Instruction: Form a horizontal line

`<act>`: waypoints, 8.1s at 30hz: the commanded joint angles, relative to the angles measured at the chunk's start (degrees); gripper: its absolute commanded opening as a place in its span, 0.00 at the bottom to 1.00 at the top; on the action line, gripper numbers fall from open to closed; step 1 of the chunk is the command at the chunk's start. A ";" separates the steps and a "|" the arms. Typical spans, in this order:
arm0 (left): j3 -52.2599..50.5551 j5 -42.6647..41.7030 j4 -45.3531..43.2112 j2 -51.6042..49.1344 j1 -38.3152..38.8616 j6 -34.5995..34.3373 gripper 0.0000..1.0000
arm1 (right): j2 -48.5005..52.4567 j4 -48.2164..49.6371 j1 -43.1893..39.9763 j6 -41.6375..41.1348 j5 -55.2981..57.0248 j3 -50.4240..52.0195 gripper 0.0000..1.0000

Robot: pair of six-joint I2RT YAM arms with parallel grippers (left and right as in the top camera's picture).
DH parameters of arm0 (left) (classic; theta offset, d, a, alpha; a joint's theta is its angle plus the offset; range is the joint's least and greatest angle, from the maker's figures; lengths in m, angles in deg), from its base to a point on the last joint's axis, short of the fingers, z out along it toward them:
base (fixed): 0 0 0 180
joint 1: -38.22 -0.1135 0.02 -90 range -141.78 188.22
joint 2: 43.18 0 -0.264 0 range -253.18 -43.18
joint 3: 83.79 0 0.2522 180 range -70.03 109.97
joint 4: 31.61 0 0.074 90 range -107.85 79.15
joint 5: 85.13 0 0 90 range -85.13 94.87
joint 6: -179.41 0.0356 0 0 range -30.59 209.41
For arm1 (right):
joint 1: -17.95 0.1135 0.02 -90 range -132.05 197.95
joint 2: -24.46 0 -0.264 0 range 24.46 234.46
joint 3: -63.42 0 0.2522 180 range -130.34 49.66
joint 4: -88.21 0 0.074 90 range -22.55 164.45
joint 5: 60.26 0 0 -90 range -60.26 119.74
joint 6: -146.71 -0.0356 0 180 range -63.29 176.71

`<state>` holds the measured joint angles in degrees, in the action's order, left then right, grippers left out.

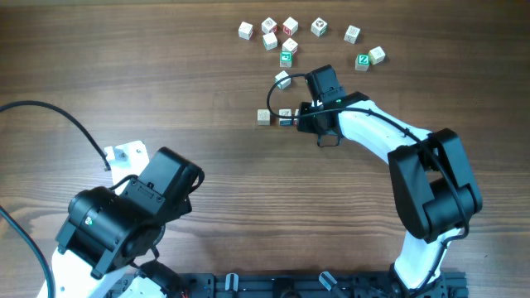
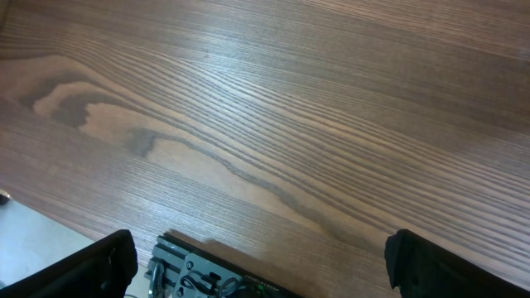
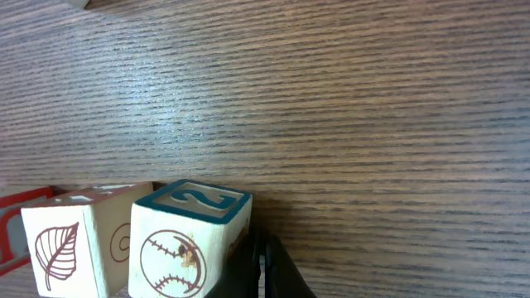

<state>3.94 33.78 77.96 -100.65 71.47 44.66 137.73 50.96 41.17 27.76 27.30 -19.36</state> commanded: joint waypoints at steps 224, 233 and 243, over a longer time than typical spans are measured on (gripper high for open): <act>-0.22 0.96 0.02 0.04 -0.26 -0.55 1.00 | 14.80 -15.30 6.14 2.99 -3.02 -29.86 0.05; -0.22 0.96 0.02 0.04 -0.26 -0.55 1.00 | 17.46 -13.86 6.12 1.57 -1.49 -29.88 0.05; -0.22 0.96 0.02 0.04 -0.26 -0.55 1.00 | 17.55 -11.65 5.42 1.46 0.02 -30.45 0.05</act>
<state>3.94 33.78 77.96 -100.65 71.47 44.66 154.65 38.76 47.05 29.77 25.36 -48.75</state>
